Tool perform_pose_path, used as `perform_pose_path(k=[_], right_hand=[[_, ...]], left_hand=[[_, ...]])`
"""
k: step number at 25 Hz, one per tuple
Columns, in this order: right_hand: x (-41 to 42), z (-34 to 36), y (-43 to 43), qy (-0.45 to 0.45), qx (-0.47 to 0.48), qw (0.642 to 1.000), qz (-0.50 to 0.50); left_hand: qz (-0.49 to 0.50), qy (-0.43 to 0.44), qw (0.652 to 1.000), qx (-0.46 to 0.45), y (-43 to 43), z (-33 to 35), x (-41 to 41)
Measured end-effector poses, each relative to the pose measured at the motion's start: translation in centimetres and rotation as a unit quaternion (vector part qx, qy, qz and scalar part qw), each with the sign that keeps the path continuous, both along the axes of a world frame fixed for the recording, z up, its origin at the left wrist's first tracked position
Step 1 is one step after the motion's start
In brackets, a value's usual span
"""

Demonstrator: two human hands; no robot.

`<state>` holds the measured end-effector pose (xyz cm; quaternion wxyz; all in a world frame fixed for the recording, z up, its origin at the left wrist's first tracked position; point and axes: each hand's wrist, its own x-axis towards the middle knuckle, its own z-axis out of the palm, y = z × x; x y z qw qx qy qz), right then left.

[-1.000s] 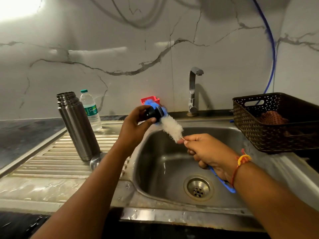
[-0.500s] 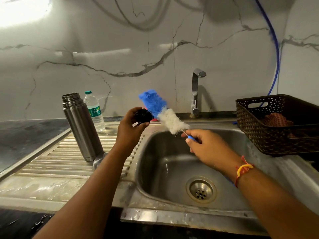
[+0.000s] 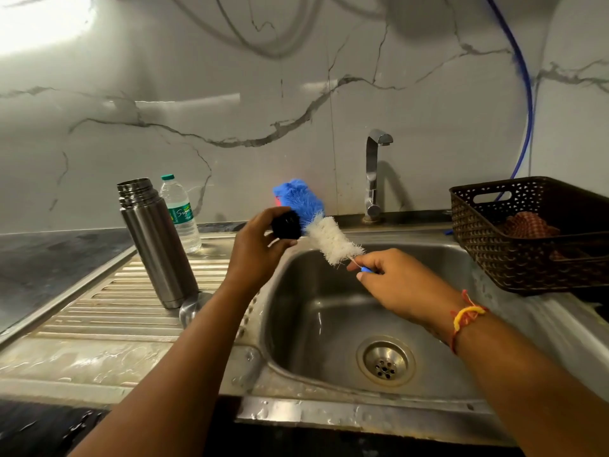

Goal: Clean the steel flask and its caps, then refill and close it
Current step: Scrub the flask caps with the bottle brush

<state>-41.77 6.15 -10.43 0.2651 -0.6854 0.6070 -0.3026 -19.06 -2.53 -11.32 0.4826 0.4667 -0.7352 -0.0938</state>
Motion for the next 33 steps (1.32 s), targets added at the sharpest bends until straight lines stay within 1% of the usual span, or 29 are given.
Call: perform_pose_path(k=[2, 5, 8, 11, 12, 15, 16, 19, 20, 22, 23, 26, 27, 30, 31, 33], right_hand=[[-0.4, 0.2, 0.1, -0.002, 0.003, 1.000, -0.005], [-0.8, 0.7, 0.1, -0.011, 0.010, 1.000, 0.009], [-1.1, 0.6, 0.0, 0.004, -0.006, 1.000, 0.000], [-1.4, 1.1, 0.4, 0.006, 0.012, 1.000, 0.019], [-1.4, 1.2, 0.4, 0.009, 0.012, 1.000, 0.026], [-1.5, 1.0, 0.1, 0.019, -0.007, 1.000, 0.008], [-1.6, 1.0, 0.2, 0.016, -0.004, 1.000, 0.001], [-1.7, 1.3, 0.3, 0.010, 0.017, 1.000, 0.022], [-1.5, 1.2, 0.2, 0.013, 0.010, 1.000, 0.023], [-1.3, 0.7, -0.2, 0.015, -0.013, 1.000, -0.001], [-1.3, 0.6, -0.3, 0.011, -0.013, 1.000, -0.013], [-1.4, 0.9, 0.0, 0.013, 0.011, 1.000, 0.007], [-1.3, 0.9, 0.0, 0.017, 0.011, 1.000, 0.013], [-0.6, 0.5, 0.0, 0.019, -0.004, 1.000, -0.005], [-0.6, 0.5, 0.0, 0.007, 0.004, 1.000, -0.011], [-1.0, 0.8, 0.3, -0.041, 0.032, 0.998, -0.022]], left_hand=[[-0.009, -0.019, 1.000, -0.002, -0.2, 0.0, -0.4], [0.026, 0.009, 0.999, -0.015, -0.5, 0.2, -0.4], [-0.017, -0.051, 0.999, -0.001, -0.4, -0.2, -1.0], [0.005, -0.019, 1.000, -0.008, -0.7, -0.1, -0.6], [0.013, -0.022, 1.000, -0.015, -0.8, -0.1, -0.6], [-0.004, -0.087, 0.996, -0.017, -0.7, -0.5, -1.2], [-0.007, -0.082, 0.997, -0.013, -0.9, -0.5, -1.2], [0.018, -0.014, 1.000, -0.011, -1.0, -0.2, -0.8], [0.016, -0.017, 1.000, -0.011, -1.0, -0.3, -0.9], [-0.008, -0.066, 0.998, -0.016, -0.7, -0.6, -1.6], [-0.013, -0.074, 0.997, -0.018, -0.7, -0.6, -1.7], [0.025, -0.015, 0.999, -0.017, -1.0, -0.3, -1.3], [0.025, -0.013, 1.000, -0.014, -0.9, -0.2, -1.3], [0.002, -0.056, 0.998, -0.008, -0.5, -0.6, -2.1], [0.014, -0.044, 0.999, -0.004, -0.5, -0.5, -2.3], [0.055, 0.031, 0.998, 0.011, -0.4, -0.1, -2.2]])
